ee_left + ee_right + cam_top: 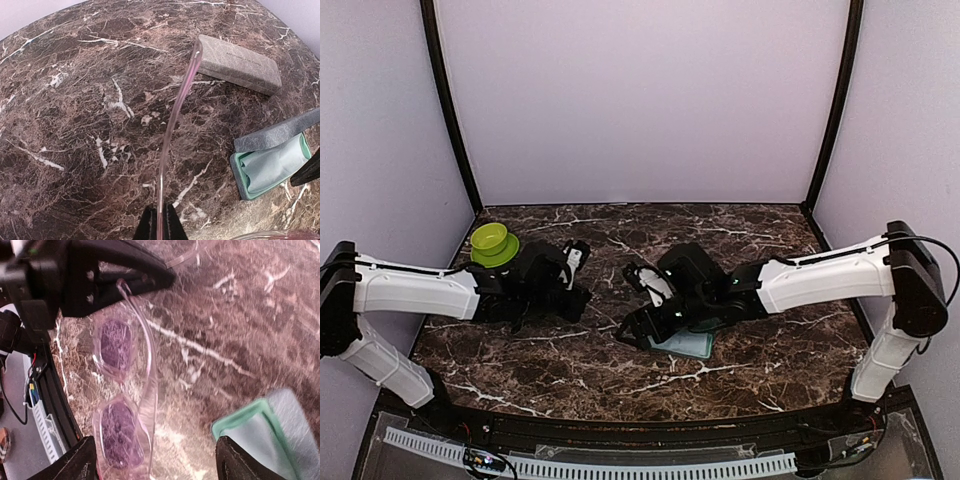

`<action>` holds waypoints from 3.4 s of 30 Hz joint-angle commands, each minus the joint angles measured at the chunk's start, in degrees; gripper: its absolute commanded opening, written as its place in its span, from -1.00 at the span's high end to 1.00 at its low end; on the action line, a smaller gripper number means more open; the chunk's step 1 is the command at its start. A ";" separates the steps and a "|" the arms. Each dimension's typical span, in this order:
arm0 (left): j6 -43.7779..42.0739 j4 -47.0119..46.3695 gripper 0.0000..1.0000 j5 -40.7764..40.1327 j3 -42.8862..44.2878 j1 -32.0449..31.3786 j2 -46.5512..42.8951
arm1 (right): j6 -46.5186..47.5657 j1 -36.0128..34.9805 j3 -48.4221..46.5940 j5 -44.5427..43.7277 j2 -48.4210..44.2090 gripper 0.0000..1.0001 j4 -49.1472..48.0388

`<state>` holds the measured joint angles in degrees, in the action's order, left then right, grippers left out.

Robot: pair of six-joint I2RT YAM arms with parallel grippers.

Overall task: Organize the sunglasses
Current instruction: Fold the right temple of the sunglasses with the sunglasses, then pass from the left arm to the right

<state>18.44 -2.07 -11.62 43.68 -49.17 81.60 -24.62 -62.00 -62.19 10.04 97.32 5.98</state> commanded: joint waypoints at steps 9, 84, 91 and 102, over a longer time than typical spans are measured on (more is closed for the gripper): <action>-2.78 -10.27 1.00 0.32 -6.41 -0.66 -7.36 | -16.79 2.62 7.89 16.44 -2.08 -0.85 -18.37; 5.21 -7.40 1.00 -14.23 -7.27 -4.84 -11.90 | -38.21 4.34 14.64 24.69 7.31 0.12 -50.19; 5.21 -7.02 0.89 -14.22 -7.29 -4.84 -12.21 | -37.75 4.43 14.69 24.66 6.97 0.19 -49.46; 5.08 -5.09 0.47 -14.45 -6.42 -4.82 -11.62 | -35.09 4.85 14.98 24.27 5.38 0.28 -45.26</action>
<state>23.24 -8.86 -25.17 35.62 -53.76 71.11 -61.30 -57.74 -46.92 33.69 104.09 -39.35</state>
